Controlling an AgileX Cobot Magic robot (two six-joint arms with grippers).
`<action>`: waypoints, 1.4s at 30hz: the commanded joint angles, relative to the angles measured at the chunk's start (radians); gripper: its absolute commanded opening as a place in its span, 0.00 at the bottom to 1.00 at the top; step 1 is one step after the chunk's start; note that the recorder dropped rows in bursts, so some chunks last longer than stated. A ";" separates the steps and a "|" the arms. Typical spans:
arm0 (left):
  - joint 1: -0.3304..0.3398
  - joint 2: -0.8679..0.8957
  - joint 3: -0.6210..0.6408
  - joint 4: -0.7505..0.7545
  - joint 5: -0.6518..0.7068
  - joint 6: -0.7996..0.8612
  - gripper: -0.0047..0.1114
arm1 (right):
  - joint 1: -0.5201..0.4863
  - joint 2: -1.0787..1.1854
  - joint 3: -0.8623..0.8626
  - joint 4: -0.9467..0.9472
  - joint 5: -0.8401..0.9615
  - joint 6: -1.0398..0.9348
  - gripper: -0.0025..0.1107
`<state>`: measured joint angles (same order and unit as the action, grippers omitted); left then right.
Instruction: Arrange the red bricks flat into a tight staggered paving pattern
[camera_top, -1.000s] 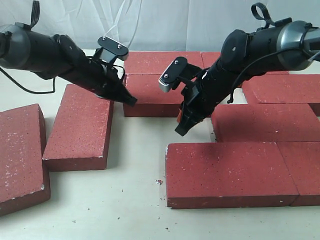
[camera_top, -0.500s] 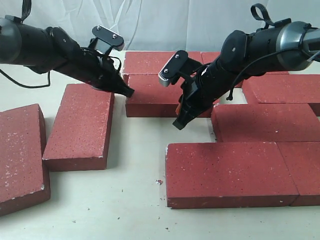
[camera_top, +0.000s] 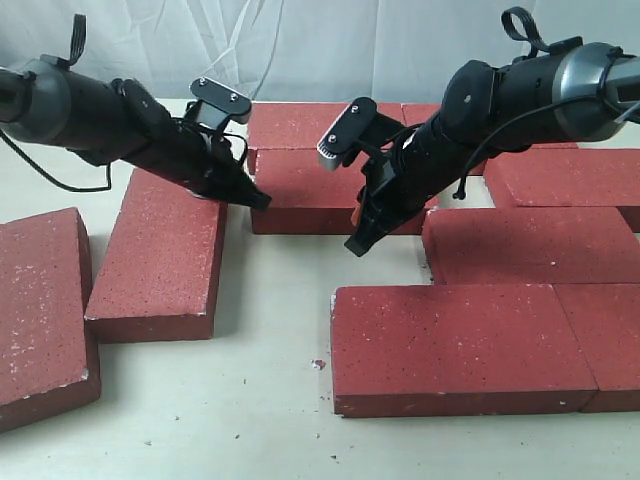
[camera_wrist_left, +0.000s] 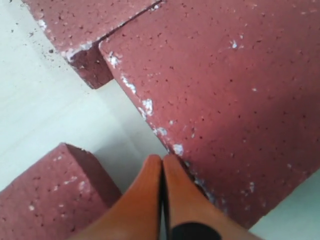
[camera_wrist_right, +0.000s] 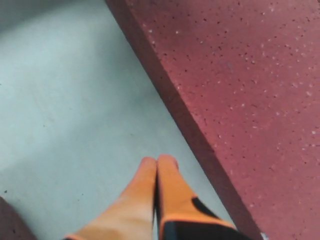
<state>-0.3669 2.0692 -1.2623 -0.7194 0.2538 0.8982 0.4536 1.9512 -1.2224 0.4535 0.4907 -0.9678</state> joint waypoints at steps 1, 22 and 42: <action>-0.028 0.014 -0.014 -0.013 -0.001 -0.002 0.04 | 0.001 0.001 -0.001 0.001 -0.008 0.001 0.02; -0.132 0.107 -0.089 -0.129 -0.050 -0.002 0.04 | 0.001 -0.029 -0.001 0.001 0.010 0.001 0.02; -0.194 0.133 -0.111 -0.148 -0.106 0.000 0.04 | -0.123 -0.161 0.001 -0.139 0.107 0.236 0.02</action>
<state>-0.5367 2.1894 -1.3588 -0.8407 0.1456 0.8982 0.3840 1.8222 -1.2224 0.3409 0.5619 -0.8052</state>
